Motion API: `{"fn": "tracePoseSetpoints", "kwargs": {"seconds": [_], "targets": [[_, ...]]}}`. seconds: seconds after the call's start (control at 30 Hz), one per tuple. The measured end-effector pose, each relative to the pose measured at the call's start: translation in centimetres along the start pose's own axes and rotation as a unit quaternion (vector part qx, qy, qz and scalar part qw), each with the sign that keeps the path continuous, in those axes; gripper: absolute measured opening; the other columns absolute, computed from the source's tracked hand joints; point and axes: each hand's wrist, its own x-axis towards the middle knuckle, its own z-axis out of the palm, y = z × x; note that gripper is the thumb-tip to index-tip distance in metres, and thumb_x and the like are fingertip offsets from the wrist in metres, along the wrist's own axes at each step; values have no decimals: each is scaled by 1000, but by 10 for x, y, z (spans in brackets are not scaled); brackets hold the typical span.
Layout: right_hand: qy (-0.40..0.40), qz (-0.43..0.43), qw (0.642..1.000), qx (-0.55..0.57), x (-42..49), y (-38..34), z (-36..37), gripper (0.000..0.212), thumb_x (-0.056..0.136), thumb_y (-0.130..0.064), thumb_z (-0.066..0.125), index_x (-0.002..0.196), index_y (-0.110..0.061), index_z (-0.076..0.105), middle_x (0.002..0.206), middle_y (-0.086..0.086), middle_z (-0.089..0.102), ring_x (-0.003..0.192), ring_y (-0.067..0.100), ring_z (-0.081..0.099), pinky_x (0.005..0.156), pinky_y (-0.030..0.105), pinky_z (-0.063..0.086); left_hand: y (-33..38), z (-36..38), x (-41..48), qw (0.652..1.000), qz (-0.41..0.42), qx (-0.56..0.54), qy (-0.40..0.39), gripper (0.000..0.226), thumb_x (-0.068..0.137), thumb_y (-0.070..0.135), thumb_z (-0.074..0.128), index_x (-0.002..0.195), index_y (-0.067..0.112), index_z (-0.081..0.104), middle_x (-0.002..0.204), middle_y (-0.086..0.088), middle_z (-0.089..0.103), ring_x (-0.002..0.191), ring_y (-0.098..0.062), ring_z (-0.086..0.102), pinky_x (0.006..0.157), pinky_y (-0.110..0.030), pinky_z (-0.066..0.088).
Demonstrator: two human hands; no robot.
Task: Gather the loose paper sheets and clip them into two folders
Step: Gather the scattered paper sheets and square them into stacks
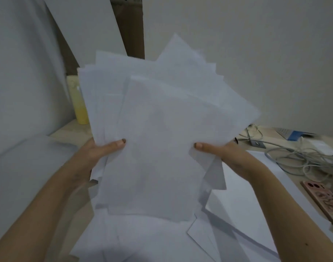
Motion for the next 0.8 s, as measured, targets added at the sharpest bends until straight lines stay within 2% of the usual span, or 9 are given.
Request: {"fn": "tracePoseSetpoints", "kwargs": {"seconds": [0.1, 0.2, 0.33, 0.47, 0.53, 0.6, 0.67, 0.7, 0.8], "targets": [[-21, -34, 999, 17, -5, -21, -5, 44, 61, -25, 72, 104, -25, 63, 95, -12, 74, 93, 8, 69, 80, 22, 55, 22, 3, 8, 999, 5, 25, -29, 59, 35, 47, 88, 87, 22, 75, 89, 5, 76, 85, -11, 72, 61, -16, 55], [-54, -45, 997, 33, -10, -35, -4, 41, 66, -20, 70, 106, -23, 64, 100, -9, 73, 96, 9, 68, 81, 22, 55, 33, 13, 15, 998, 4, 52, -44, 80, 24, 53, 89, 96, 23, 71, 95, 5, 75, 86, -12, 72, 63, -18, 55], [-24, -75, 993, 91, -15, -44, -1, 29, 68, -17, 66, 97, -21, 67, 89, -10, 75, 85, 7, 70, 71, 19, 55, 40, 28, 20, 998, 36, 34, -34, 84, 22, 55, 88, 99, 25, 67, 92, 10, 75, 83, -7, 71, 63, -17, 55], [-9, -60, 985, 159, -17, -31, -5, 13, 63, -11, 72, 73, -19, 76, 73, -8, 74, 67, 7, 70, 58, 18, 54, 37, 34, 22, 996, 66, -56, 15, 55, 44, 35, 82, 94, 21, 67, 81, 9, 75, 75, -8, 72, 60, -18, 55], [-18, -14, 989, 149, -18, -16, -2, 18, 59, -5, 78, 71, -18, 76, 73, -5, 75, 65, 8, 70, 56, 18, 53, 28, 39, 20, 994, 53, -96, 24, 36, 47, 30, 78, 81, 21, 73, 74, 8, 75, 69, -7, 71, 56, -18, 54], [-16, 11, 987, 160, -20, -6, 2, 18, 65, -11, 74, 82, -17, 72, 76, -5, 75, 68, 9, 71, 58, 19, 54, 21, 43, 16, 994, 40, -104, 12, 47, 31, 37, 88, 74, 22, 75, 74, 8, 75, 68, -7, 72, 54, -17, 54], [-15, 9, 984, 177, -20, -4, 0, 21, 64, -17, 68, 85, -19, 70, 77, -7, 75, 70, 7, 71, 59, 18, 54, 18, 42, 16, 995, 38, -92, 1, 73, 16, 46, 91, 82, 23, 72, 78, 8, 76, 71, -7, 72, 56, -18, 55], [-24, -1, 984, 178, -19, -6, -2, 22, 62, -22, 71, 84, -20, 73, 79, -8, 75, 73, 6, 71, 60, 18, 55, 19, 40, 17, 995, 38, -88, -5, 77, 15, 47, 91, 84, 23, 71, 81, 8, 76, 73, -7, 72, 57, -18, 55], [-69, -33, 986, 149, -17, -12, -6, 44, 44, -39, 86, 85, -30, 77, 91, -8, 75, 85, 9, 71, 68, 21, 56, 25, 39, 19, 995, 57, -63, -43, 64, 20, 49, 91, 79, 28, 77, 86, 10, 76, 79, -6, 72, 61, -18, 55]]}}
